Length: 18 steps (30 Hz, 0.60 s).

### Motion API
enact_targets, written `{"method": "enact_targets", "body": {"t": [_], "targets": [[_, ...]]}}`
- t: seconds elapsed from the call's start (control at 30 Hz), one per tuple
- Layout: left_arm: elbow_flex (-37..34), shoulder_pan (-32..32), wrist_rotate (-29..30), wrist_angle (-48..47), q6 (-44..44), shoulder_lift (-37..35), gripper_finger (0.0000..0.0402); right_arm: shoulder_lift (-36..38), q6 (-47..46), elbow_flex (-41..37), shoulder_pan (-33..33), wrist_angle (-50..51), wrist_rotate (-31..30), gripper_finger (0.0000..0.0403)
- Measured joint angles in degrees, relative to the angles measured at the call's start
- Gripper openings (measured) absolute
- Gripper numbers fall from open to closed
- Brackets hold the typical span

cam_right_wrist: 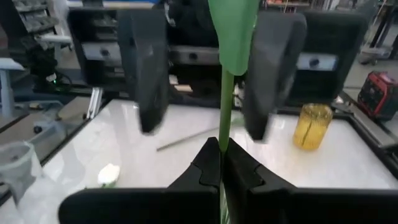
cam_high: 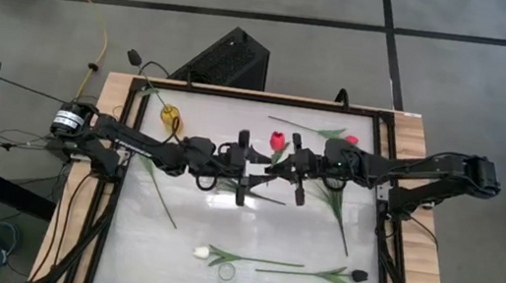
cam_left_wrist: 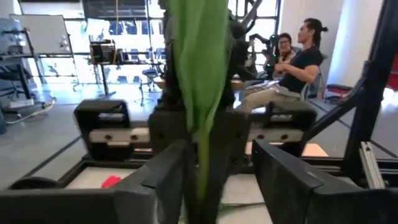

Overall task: Sort flowers into vase by color
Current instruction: Put the bottom red tulip into the yellow vase

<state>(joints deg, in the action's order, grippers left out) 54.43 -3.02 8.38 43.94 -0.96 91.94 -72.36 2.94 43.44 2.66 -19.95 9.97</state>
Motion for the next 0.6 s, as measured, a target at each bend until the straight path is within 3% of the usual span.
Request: {"method": "enact_targets", "body": {"t": [0.1, 0.27, 0.47, 0.6], "targets": [[0.00, -0.03, 0.09, -0.94, 0.05, 0.00, 0.0123, -0.10, -0.06, -0.04, 0.00, 0.81, 0.00, 0.0028], [0.00, 0.02, 1.34, -1.98, 0.13, 0.00, 0.0014, 0.03, -0.02, -0.02, -0.25, 0.97, 0.48, 0.0053], [0.00, 0.10, 1.32, -2.69, 0.08, -0.07, 0.0002, 0.03, -0.02, -0.02, -0.61, 1.34, 0.72, 0.0086], [0.24, 0.12, 1.29, -3.89, 0.07, -0.84, 0.0001, 0.79, 0.36, -0.02, -0.70, 3.73, 0.72, 0.0135]]}}
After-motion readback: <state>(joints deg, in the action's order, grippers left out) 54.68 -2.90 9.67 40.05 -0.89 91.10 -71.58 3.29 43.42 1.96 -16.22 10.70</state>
